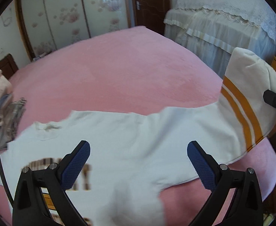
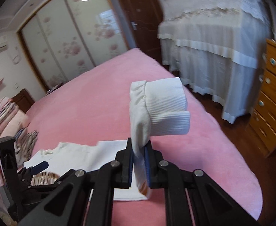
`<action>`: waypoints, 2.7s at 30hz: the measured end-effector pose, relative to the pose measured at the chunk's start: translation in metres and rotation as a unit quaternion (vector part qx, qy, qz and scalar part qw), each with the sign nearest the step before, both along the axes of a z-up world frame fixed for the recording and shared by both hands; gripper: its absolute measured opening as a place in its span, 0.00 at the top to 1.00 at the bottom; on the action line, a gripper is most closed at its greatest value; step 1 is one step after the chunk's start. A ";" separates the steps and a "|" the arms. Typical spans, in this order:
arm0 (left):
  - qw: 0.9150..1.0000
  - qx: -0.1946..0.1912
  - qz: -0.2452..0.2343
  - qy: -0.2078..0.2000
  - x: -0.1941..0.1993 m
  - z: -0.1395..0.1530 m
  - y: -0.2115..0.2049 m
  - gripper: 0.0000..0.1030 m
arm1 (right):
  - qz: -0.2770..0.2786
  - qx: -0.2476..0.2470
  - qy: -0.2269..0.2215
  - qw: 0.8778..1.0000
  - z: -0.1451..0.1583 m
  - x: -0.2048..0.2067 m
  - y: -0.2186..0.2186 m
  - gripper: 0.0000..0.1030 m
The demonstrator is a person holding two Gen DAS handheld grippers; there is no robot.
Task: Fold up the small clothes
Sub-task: 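Lift the sleeve cuff with the right tool and fold it across the chest, then open the right tool to release the sleeve on the chest, then grasp the other striped sleeve cuff with the left tool and lift it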
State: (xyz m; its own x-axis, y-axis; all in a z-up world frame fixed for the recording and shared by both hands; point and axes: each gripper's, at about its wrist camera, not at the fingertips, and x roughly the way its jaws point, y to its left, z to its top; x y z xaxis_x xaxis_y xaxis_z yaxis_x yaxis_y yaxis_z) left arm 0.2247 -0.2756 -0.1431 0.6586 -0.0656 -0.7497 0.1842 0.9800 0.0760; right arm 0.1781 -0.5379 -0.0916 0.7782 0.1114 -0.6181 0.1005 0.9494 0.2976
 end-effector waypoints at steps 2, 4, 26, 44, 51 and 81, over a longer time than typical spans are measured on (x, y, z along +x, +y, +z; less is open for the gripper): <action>1.000 0.010 0.016 -0.018 -0.008 0.009 0.031 0.01 | 0.031 -0.017 -0.010 0.999 0.010 0.003 0.032 0.90; 0.999 0.014 0.034 -0.025 -0.011 0.016 0.066 0.01 | 0.061 -0.028 -0.017 0.998 0.016 0.007 0.064 0.90; 0.975 -0.148 0.114 0.118 -0.034 -0.098 0.250 0.01 | 0.247 -0.099 0.132 0.955 -0.110 0.021 0.299 0.71; 0.945 -0.282 0.017 0.166 -0.035 -0.117 0.240 0.07 | 0.262 -0.076 0.113 0.955 -0.096 -0.025 0.287 0.61; 0.942 -0.280 -0.010 0.186 -0.029 -0.125 0.216 0.32 | 0.226 -0.069 0.127 0.963 -0.105 -0.033 0.258 0.61; 0.974 -0.207 0.032 0.090 0.012 -0.059 0.192 0.92 | 0.113 -0.043 0.108 0.987 -0.097 -0.035 0.175 0.61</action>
State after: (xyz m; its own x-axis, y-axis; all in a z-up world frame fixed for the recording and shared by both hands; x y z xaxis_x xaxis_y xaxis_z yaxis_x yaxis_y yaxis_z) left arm 0.2366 -0.0837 -0.2021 0.5310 -0.3503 -0.7716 0.0949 0.9294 -0.3567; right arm 0.1434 -0.3625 -0.1891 0.5884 0.2056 -0.7820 -0.0636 0.9759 0.2088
